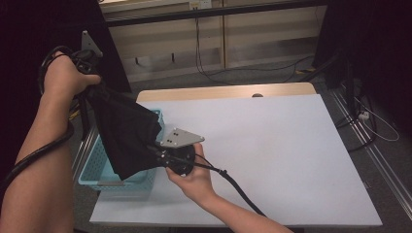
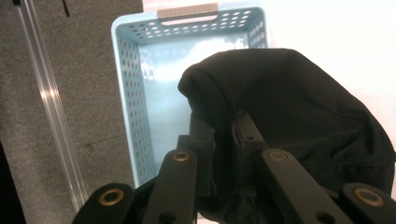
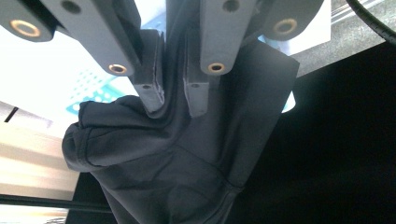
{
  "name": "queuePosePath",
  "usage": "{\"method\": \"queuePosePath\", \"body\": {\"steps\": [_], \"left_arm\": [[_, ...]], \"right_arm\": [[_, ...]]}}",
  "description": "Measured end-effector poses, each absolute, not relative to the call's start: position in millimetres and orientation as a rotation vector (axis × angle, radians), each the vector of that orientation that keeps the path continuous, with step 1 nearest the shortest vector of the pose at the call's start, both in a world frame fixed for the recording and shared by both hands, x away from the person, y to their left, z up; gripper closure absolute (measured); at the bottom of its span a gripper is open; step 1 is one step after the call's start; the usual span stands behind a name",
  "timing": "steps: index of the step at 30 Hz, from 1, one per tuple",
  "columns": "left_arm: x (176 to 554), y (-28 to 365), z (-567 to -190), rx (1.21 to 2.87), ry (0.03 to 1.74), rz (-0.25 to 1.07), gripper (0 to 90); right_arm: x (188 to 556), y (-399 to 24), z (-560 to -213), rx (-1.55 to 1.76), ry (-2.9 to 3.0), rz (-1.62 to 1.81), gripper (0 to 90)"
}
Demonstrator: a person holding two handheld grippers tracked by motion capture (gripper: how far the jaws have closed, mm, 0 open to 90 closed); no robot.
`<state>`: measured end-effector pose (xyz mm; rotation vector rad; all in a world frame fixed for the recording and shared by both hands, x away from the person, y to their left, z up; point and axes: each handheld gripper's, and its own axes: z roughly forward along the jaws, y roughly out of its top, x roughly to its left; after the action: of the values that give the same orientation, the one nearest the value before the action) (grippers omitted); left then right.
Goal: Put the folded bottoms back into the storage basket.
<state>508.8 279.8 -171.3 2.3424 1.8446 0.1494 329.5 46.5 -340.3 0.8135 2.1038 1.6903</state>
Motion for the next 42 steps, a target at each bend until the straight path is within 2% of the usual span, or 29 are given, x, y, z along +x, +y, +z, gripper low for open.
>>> {"method": "queuePosePath", "body": {"steps": [12,16,17,18,19,20,21,24,30,42], "left_arm": [[526.5,314.6,-193.8,2.315,1.885,0.145,81.8],[538.7,323.4,-207.2,2.274,1.843,0.229,80.6],[541.2,326.4,-213.2,2.244,1.823,0.284,74.8],[543.6,329.7,-218.7,2.224,1.815,0.315,57.9],[544.9,332.4,-224.2,2.207,1.805,0.350,40.3],[545.1,333.6,-228.9,2.206,1.798,0.376,32.8],[544.6,333.7,-232.2,2.216,1.797,0.376,29.8],[541.7,331.8,-240.8,2.226,1.767,0.369,24.7],[530.4,321.2,-251.3,2.221,1.718,0.345,20.2],[507.8,308.8,-282.5,2.206,1.660,0.294,17.4]], "right_arm": [[335.7,79.3,-352.9,0.791,2.149,1.713,80.5],[340.7,92.8,-357.1,0.779,2.137,1.724,77.5],[342.7,97.8,-359.2,0.769,2.141,1.723,69.0],[345.4,103.2,-361.9,0.760,2.179,1.710,52.9],[347.9,106.6,-364.4,0.773,2.217,1.676,45.3],[349.0,105.8,-365.7,0.775,2.236,1.630,44.2],[349.5,102.5,-365.9,0.766,2.232,1.598,41.0],[352.9,85.0,-364.8,0.793,2.225,1.591,32.3],[356.8,44.9,-359.3,0.797,2.226,1.548,26.3],[353.5,-5.4,-370.5,0.839,2.242,1.506,22.6]]}}
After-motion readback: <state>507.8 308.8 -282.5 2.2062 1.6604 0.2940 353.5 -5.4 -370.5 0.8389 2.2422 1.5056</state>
